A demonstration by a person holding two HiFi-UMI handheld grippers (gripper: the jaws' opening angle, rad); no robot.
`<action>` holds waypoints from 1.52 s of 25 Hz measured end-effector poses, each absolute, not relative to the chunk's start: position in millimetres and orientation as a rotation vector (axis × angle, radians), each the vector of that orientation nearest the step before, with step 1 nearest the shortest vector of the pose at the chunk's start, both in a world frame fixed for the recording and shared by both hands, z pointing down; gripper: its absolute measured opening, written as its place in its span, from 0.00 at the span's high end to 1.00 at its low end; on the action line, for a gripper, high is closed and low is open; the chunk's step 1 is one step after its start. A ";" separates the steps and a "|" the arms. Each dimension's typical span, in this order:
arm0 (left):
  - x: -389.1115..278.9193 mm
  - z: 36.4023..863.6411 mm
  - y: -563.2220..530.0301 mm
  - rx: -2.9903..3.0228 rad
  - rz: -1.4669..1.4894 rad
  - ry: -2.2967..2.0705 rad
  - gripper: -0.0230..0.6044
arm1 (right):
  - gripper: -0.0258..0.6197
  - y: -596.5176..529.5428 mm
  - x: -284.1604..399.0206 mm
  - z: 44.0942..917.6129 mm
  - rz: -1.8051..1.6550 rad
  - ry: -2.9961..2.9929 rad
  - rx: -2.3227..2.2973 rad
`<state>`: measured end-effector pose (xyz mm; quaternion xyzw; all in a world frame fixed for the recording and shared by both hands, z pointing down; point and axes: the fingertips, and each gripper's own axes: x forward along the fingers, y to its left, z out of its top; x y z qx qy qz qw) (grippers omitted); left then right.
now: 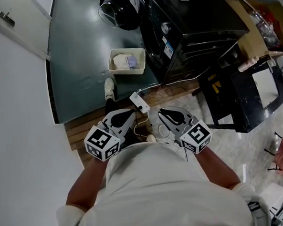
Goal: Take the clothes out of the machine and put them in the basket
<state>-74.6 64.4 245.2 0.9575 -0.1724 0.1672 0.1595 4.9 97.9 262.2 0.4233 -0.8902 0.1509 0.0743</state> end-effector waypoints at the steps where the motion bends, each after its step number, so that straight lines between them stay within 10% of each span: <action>1: -75.5 245.7 65.2 2.735 0.481 -0.492 0.97 | 0.91 98.8 4.1 261.6 0.452 -2.671 1.272; 38: -54.8 267.5 83.3 2.704 0.546 -0.472 0.97 | 0.95 117.6 16.6 271.0 0.449 -2.675 1.265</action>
